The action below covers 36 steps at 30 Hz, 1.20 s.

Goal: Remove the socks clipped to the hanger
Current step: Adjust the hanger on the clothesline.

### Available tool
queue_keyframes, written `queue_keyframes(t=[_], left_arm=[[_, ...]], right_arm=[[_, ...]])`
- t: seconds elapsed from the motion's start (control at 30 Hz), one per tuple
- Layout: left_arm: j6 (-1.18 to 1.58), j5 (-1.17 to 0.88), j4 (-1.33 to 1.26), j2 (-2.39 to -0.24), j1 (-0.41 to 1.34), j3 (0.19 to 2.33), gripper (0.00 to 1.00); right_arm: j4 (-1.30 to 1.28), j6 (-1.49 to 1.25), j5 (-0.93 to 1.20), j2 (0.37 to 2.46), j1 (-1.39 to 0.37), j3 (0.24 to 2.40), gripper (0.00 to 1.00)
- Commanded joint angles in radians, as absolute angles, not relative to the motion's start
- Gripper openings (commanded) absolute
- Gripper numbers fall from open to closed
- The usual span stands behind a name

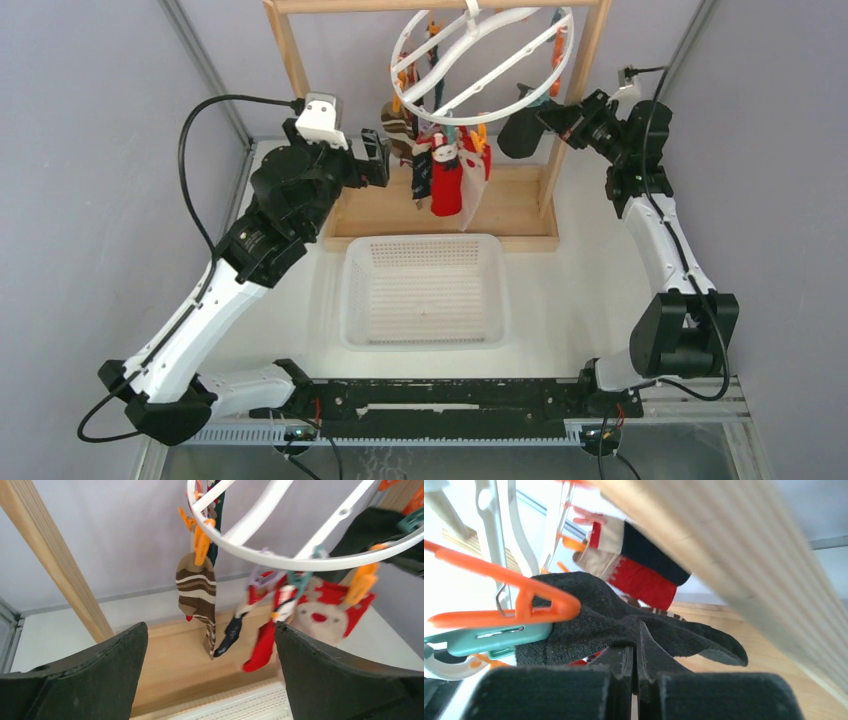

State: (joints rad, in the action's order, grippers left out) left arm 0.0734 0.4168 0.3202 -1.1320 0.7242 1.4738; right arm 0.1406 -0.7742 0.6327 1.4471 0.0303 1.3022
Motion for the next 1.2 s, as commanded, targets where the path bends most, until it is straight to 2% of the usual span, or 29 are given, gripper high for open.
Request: queue_keyframes(t=[0.0, 0.37, 0.67, 0.9, 1.17], left_arm=[[0.122, 0.405, 0.251, -1.123, 0.677, 1.407, 1.00], [0.126, 0.384, 0.140, -1.155, 0.630, 1.270, 1.00], [0.165, 0.236, -0.130, -1.215, 0.584, 1.091, 1.00], [0.205, 0.098, -0.283, -1.269, 0.567, 1.038, 1.00], [0.201, 0.092, -0.348, -1.320, 0.563, 1.025, 1.00]], right_arm=[[0.293, -0.900, 0.700, 1.486, 0.075, 1.302, 0.00], [0.366, -0.976, 0.724, 1.598, 0.111, 1.372, 0.00], [0.337, -0.974, 0.737, 1.686, 0.128, 1.463, 0.00], [0.340, -0.977, 0.761, 1.726, 0.129, 1.483, 0.00], [0.345, -0.986, 0.781, 1.735, 0.129, 1.495, 0.00]])
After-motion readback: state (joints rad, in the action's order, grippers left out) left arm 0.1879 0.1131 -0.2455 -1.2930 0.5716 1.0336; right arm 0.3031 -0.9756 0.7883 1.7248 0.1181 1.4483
